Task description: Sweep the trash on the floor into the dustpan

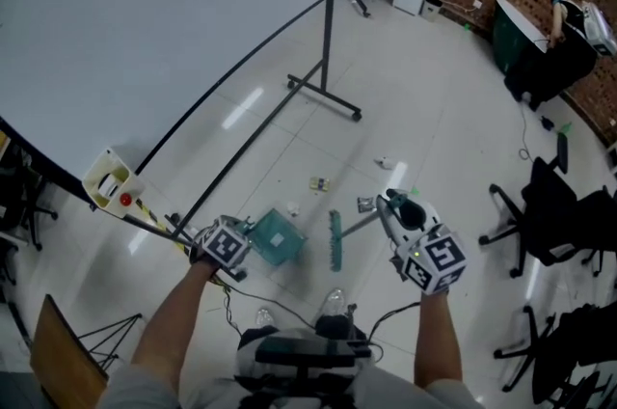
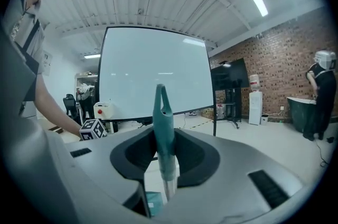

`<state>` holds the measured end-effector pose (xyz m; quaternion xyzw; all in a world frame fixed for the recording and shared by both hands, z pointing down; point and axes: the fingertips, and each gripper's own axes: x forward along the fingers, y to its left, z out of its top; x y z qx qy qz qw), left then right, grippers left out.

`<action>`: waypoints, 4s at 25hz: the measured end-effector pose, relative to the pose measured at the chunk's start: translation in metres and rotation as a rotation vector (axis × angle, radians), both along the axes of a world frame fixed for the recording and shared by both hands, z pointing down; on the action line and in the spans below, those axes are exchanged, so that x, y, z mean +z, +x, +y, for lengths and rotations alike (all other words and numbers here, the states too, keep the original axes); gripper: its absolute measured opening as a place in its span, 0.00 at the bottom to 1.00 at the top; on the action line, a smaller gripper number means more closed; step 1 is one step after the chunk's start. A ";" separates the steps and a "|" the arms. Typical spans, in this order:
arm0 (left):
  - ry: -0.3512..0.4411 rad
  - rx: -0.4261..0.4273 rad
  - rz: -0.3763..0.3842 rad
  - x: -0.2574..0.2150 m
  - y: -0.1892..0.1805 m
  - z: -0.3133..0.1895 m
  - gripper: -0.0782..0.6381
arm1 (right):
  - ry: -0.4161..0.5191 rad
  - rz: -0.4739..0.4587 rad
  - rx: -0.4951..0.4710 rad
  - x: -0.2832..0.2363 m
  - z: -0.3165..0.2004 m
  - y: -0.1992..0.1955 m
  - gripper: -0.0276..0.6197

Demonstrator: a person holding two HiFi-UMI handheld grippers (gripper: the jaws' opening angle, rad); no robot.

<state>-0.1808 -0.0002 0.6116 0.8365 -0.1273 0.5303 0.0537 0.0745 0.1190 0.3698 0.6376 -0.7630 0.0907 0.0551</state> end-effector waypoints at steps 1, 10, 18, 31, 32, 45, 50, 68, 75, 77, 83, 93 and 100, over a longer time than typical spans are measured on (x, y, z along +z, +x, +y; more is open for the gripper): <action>0.015 -0.011 -0.003 -0.006 0.006 -0.001 0.25 | 0.004 -0.001 -0.006 -0.002 -0.001 0.008 0.19; 0.065 -0.109 0.048 -0.045 0.040 -0.002 0.25 | 0.031 -0.005 -0.061 -0.024 -0.002 0.039 0.19; 0.067 -0.098 0.100 -0.074 0.057 -0.006 0.25 | 0.052 0.040 -0.057 -0.043 -0.007 0.030 0.19; 0.112 -0.057 0.041 -0.077 0.057 -0.017 0.25 | 0.071 0.061 -0.023 -0.052 -0.014 0.030 0.19; 0.114 -0.054 0.039 -0.077 0.058 -0.018 0.25 | 0.070 0.061 -0.024 -0.052 -0.014 0.030 0.19; 0.106 -0.059 0.068 -0.077 0.065 -0.025 0.25 | 0.071 0.065 -0.026 -0.053 -0.022 0.027 0.19; 0.086 -0.051 0.074 -0.073 0.068 -0.023 0.25 | 0.069 0.068 -0.026 -0.052 -0.025 0.026 0.19; 0.090 -0.026 -0.108 -0.005 0.030 -0.054 0.25 | -0.050 -0.005 -0.051 0.013 -0.030 0.063 0.19; 0.057 0.081 -0.171 0.032 0.029 -0.079 0.25 | -0.114 0.001 -0.007 0.043 -0.046 0.080 0.19; 0.049 0.107 -0.174 0.036 0.031 -0.088 0.25 | -0.132 0.002 0.022 0.053 -0.054 0.087 0.19; 0.010 0.119 -0.173 0.038 0.035 -0.116 0.25 | -0.161 0.012 0.024 0.075 -0.113 0.088 0.19; 0.012 0.129 -0.185 0.038 0.057 -0.136 0.25 | -0.237 0.009 -0.133 0.141 -0.220 0.066 0.19; 0.031 0.128 -0.174 0.035 0.064 -0.137 0.25 | -0.230 -0.014 -0.253 0.188 -0.304 0.031 0.19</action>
